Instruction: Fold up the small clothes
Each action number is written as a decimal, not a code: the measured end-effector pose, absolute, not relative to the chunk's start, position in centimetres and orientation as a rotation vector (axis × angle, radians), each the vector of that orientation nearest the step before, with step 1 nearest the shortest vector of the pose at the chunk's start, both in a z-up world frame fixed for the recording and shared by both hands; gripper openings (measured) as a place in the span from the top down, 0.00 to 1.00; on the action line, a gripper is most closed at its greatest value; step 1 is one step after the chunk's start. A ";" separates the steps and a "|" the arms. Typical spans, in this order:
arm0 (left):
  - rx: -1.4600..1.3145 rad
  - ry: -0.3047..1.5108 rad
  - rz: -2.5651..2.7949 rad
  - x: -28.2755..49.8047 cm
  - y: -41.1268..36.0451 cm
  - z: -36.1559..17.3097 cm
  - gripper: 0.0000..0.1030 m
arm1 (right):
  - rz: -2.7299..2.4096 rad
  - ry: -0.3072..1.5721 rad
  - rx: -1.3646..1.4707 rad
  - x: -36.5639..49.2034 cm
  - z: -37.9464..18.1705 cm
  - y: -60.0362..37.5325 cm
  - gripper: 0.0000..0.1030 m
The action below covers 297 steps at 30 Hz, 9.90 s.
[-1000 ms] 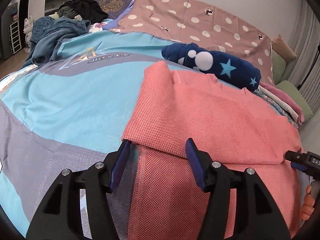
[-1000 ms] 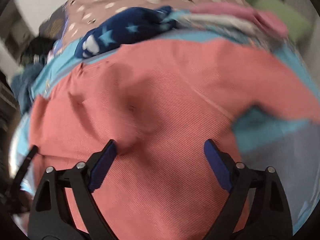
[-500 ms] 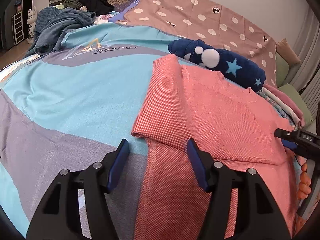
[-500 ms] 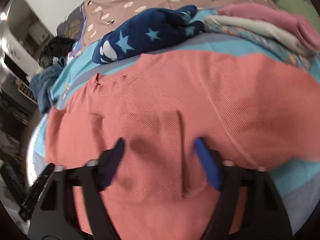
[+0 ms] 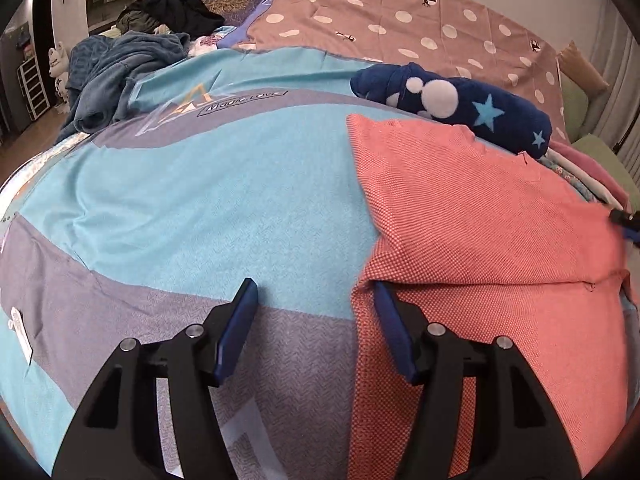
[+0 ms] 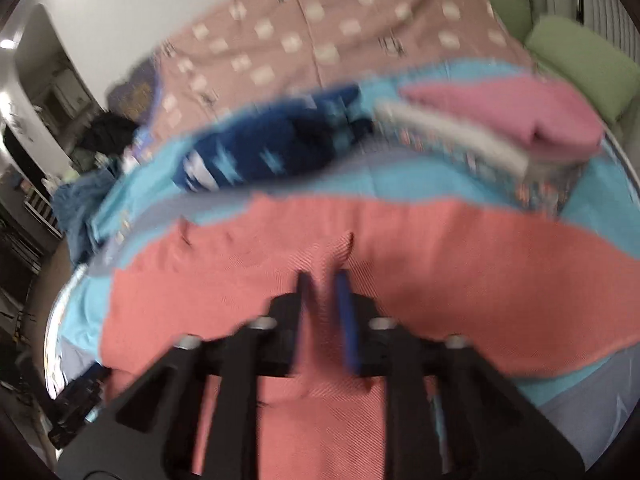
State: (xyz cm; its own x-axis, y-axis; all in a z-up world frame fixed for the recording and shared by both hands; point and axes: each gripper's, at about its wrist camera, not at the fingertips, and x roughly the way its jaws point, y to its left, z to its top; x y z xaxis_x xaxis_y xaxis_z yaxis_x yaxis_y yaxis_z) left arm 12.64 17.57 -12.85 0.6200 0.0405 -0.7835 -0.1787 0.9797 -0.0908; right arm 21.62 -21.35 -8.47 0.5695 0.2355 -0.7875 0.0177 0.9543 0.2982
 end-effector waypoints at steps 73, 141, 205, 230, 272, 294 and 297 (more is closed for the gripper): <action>-0.249 0.838 -0.237 20.5 9.7 -12.4 0.43 | 0.284 0.554 0.559 17.2 -0.8 -27.1 0.96; -0.288 0.688 -0.384 18.4 13.5 -3.2 0.96 | 0.096 0.787 -0.089 12.9 -11.0 -21.8 0.25; -0.429 0.823 -0.193 25.3 20.1 -12.0 0.97 | 0.287 0.857 0.458 29.2 -12.0 -29.5 0.97; -0.248 0.893 -0.266 7.8 17.9 -12.5 0.48 | 0.234 0.968 0.227 10.4 -12.7 -29.0 0.51; -0.549 0.845 -0.574 -12.7 18.2 -14.1 0.96 | 0.575 0.996 0.588 -12.1 -13.8 -30.4 0.95; -0.471 0.431 -0.687 -16.9 17.2 0.2 0.97 | 0.674 0.489 0.618 -16.6 -0.4 -34.7 0.96; -0.477 0.468 -0.668 -15.2 17.3 -0.3 0.97 | 0.657 0.532 0.624 -13.7 -1.0 -33.9 0.96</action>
